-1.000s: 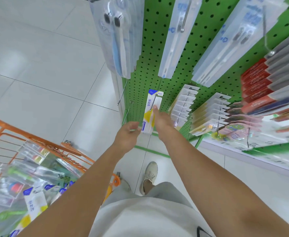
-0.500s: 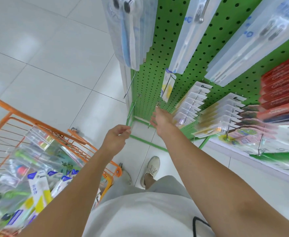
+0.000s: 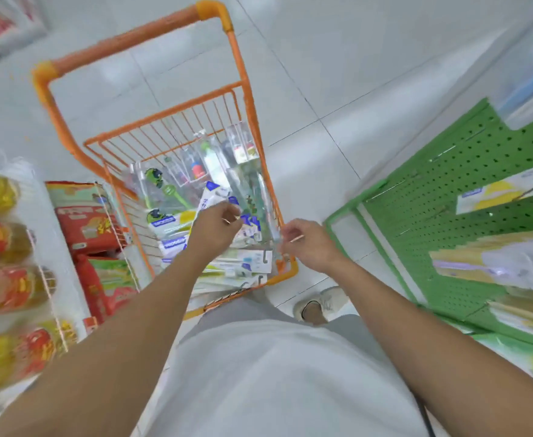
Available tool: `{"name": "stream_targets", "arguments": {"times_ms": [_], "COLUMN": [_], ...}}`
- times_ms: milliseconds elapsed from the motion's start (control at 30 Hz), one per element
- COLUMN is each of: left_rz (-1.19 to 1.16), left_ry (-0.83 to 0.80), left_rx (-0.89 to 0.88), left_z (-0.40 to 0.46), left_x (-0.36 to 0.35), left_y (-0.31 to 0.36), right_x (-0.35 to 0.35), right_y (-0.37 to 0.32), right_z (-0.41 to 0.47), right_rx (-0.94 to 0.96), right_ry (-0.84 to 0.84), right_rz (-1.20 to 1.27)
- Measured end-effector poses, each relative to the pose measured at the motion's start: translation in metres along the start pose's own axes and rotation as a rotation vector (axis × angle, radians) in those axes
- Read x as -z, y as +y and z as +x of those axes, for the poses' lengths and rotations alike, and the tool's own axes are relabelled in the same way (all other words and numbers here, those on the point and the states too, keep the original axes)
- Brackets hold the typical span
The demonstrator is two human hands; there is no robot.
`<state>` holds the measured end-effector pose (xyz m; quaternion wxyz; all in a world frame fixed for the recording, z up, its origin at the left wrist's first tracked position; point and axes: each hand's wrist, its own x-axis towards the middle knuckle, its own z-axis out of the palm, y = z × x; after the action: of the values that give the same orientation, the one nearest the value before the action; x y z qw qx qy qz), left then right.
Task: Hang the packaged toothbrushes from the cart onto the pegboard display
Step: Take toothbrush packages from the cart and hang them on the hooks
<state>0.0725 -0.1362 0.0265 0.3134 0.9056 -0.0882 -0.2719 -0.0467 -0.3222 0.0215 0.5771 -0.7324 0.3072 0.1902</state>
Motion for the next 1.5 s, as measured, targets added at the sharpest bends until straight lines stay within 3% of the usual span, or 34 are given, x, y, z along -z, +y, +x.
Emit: {"name": "stream_targets", "arguments": {"times_ms": [133,233,300,400,567,800,900,1033,1200,1333,1500], "left_rz": [0.151,0.133,0.159,0.264,0.41,0.15,-0.019,-0.228,-0.291,-0.293,-0.315], "left_ry": [0.037,0.106,0.042,-0.026,0.04,0.105,0.052,-0.05,-0.235,-0.496,-0.616], "left_rx": [-0.016,0.091,0.169,0.144,0.052,0.038,0.032,-0.02,-0.206,-0.279,-0.33], "left_z": [-0.013,-0.016,-0.013,-0.008,-0.002,-0.004,-0.002,0.003,0.006,0.007,-0.011], "left_x": [0.034,0.043,0.039,0.024,0.008,0.031,0.049,0.08,0.091,0.06,0.001], "left_y": [-0.064,-0.088,-0.099,-0.11,-0.114,-0.123,-0.119,-0.086,-0.005,0.061,0.128], "right_x": [-0.046,-0.085,-0.102,-0.113,-0.118,-0.108,-0.095,-0.059,0.016,0.069,0.109], "right_y": [-0.012,-0.019,-0.02,-0.018,-0.026,-0.026,-0.038,-0.07,-0.093,-0.086,-0.056], "right_z": [0.011,0.02,0.027,0.04,0.061,0.056,0.042,0.015,-0.025,-0.062,-0.105], "right_rx": [0.125,0.039,-0.029,-0.055,-0.123,-0.161,-0.129,-0.053,0.099,0.154,0.139], "right_ry": [-0.023,0.002,0.112,0.245,0.272,0.352,0.265,0.203,0.367,0.454,0.622], "right_rz": [-0.382,-0.349,-0.301,-0.347,-0.236,0.098,0.247,0.397,0.425,0.381,0.52]}}
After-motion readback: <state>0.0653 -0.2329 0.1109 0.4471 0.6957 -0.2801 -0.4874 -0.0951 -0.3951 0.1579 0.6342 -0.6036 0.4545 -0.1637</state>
